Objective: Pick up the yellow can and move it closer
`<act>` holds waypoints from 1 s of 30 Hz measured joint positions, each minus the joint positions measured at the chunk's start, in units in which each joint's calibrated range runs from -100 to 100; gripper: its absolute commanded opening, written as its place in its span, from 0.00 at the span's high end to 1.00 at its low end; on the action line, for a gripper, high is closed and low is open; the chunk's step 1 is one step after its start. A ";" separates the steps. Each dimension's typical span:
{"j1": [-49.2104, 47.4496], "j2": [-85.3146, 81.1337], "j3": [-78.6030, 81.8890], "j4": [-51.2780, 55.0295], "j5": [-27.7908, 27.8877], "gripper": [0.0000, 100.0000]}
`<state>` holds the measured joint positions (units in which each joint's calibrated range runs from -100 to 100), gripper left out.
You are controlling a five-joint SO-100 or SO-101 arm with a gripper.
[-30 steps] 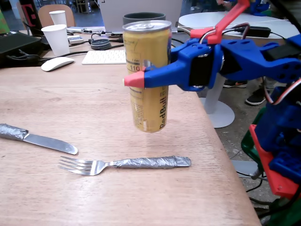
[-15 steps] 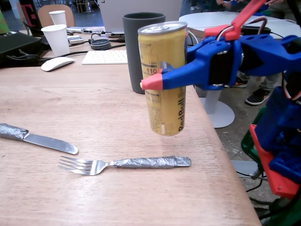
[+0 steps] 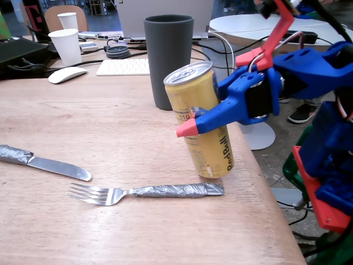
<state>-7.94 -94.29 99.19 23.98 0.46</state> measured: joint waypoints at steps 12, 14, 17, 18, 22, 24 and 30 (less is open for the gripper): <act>0.19 -0.09 0.00 4.97 0.20 0.81; 0.19 -0.09 0.00 4.97 0.05 0.81; -0.56 -0.09 0.00 4.97 0.10 0.81; -0.38 -0.09 0.00 4.97 0.10 0.81; -0.19 -0.09 0.00 2.32 0.10 0.81; -0.19 -0.09 0.00 1.33 0.10 0.81; -0.19 -0.09 0.00 1.33 0.10 0.82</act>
<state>-8.13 -94.38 99.19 25.30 0.56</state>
